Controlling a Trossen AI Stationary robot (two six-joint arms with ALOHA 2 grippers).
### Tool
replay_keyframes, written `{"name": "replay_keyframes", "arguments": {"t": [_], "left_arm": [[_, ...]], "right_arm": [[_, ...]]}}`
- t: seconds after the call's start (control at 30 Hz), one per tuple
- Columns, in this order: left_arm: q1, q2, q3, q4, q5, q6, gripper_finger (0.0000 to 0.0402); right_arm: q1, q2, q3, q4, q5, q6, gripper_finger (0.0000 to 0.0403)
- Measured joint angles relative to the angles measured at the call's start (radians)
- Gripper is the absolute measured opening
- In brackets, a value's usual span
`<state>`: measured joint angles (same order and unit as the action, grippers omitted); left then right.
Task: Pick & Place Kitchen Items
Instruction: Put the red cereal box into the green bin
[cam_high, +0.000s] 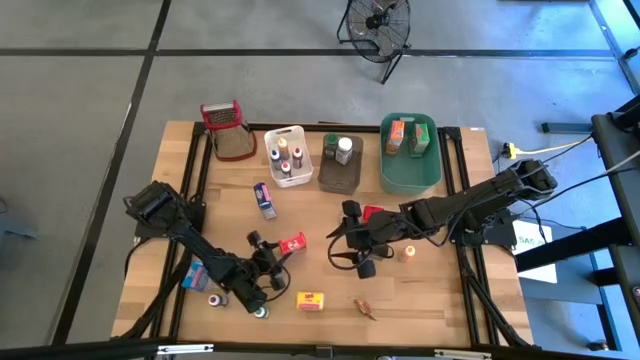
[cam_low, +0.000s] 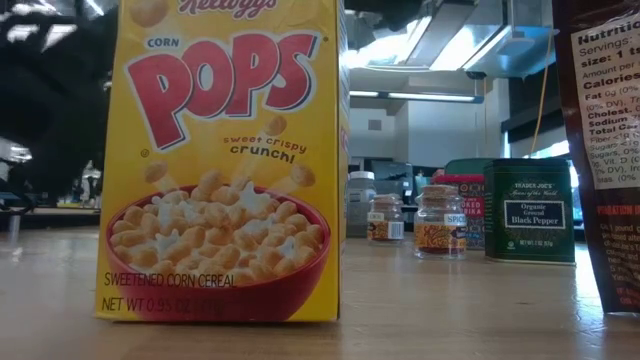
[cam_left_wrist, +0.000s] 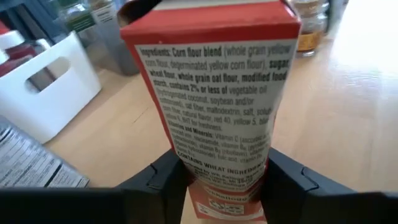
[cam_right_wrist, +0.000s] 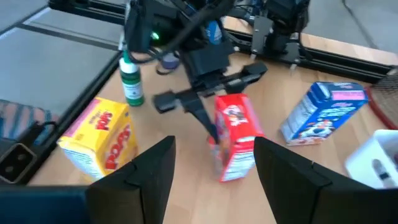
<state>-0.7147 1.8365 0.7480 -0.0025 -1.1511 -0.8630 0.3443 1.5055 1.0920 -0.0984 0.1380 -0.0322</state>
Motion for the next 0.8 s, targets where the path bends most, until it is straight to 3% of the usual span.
{"name": "replay_keyframes", "arguments": {"t": [0.3,0.43,0.5,0.6,0.8], "left_arm": [[0.004,-0.191,0.018,0.0,0.103,0.28,0.0155],[0.023,-0.288,0.018,0.006,0.114,0.376,0.0155],[0.037,-0.325,0.018,0.007,0.126,0.411,0.0155],[0.066,-0.353,0.018,0.006,0.152,0.438,0.0155],[0.136,-0.361,0.018,0.014,0.217,0.518,0.0155]], "right_arm": [[0.014,0.0,0.0,0.004,0.068,-0.047,0.0222],[0.013,0.0,0.0,0.055,0.076,-0.002,0.0248],[0.011,0.0,0.0,0.082,0.141,0.01,0.0268],[0.011,0.0,0.0,0.088,0.227,-0.032,0.0292],[0.007,0.0,0.0,0.092,0.193,-0.081,0.0308]]}}
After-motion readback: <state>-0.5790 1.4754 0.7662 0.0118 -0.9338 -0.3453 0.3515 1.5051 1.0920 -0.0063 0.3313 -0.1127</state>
